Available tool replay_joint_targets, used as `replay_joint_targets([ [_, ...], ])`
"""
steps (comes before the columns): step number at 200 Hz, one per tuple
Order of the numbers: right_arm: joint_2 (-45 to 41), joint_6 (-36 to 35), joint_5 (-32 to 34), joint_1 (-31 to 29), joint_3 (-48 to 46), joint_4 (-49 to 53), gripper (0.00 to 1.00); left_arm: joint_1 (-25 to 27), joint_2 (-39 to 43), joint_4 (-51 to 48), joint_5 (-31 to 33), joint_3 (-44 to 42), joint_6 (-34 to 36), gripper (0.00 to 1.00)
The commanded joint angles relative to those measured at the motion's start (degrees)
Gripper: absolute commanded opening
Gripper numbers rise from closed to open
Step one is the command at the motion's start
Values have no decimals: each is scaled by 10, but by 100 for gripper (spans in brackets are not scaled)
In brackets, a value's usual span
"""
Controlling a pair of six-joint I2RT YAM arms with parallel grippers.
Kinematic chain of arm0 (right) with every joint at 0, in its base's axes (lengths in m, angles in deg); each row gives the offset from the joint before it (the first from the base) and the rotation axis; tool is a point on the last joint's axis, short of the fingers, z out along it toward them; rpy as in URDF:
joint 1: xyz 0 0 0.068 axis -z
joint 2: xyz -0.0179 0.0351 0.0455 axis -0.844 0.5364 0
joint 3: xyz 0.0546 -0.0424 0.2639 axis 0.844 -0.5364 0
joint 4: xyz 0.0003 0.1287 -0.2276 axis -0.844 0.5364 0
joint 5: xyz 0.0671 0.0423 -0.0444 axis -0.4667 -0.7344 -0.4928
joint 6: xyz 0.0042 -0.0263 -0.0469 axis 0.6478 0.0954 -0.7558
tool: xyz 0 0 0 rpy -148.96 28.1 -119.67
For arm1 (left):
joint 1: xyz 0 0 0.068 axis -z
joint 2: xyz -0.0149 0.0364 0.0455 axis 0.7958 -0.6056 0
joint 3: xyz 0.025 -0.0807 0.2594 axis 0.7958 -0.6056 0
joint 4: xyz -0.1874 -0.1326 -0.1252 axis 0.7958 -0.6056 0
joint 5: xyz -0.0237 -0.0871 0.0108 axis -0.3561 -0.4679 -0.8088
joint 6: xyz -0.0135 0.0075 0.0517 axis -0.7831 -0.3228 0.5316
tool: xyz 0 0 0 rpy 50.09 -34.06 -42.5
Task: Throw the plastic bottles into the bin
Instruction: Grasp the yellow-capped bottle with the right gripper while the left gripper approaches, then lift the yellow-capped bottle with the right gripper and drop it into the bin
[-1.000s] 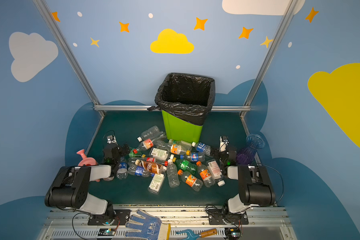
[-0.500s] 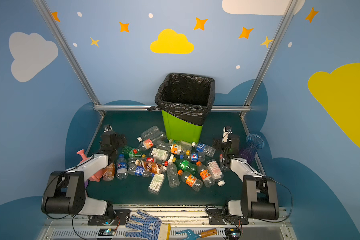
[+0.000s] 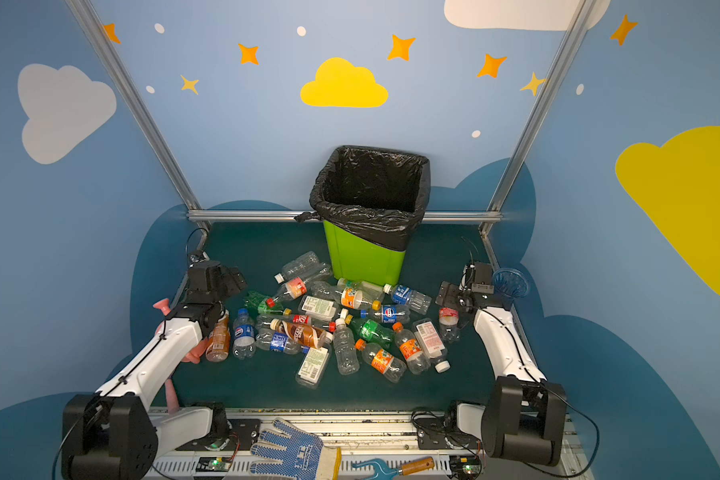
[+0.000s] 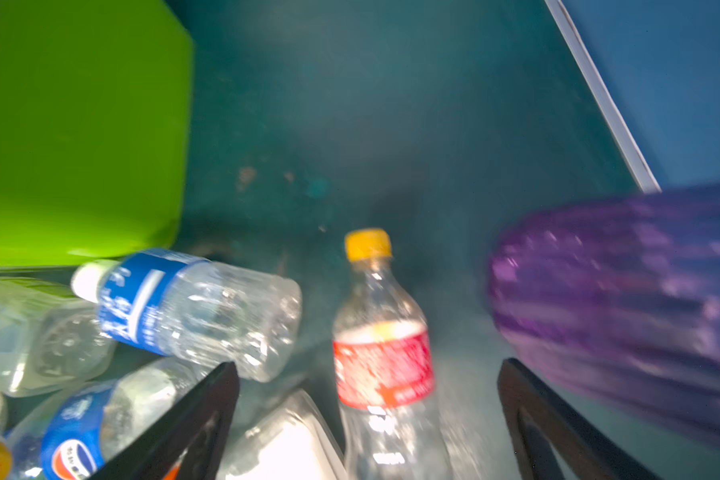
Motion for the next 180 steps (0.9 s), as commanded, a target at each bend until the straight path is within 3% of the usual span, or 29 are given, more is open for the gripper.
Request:
replay_joint_targets([
  [1, 23, 10, -4, 5, 20, 81, 95, 0, 5, -16, -3, -2, -20, 100],
  [28, 62, 5, -47, 5, 42, 109, 80, 0, -5, -16, -12, 5, -26, 100],
  [63, 105, 4, -67, -1, 58, 126, 74, 0, -14, -24, -8, 12, -29, 100],
  [132, 197, -9, -29, -17, 86, 144, 75, 0, -11, -28, 6, 13, -32, 100],
  [180, 233, -12, -19, -28, 98, 138, 69, 0, -6, -33, 17, 10, -33, 100],
])
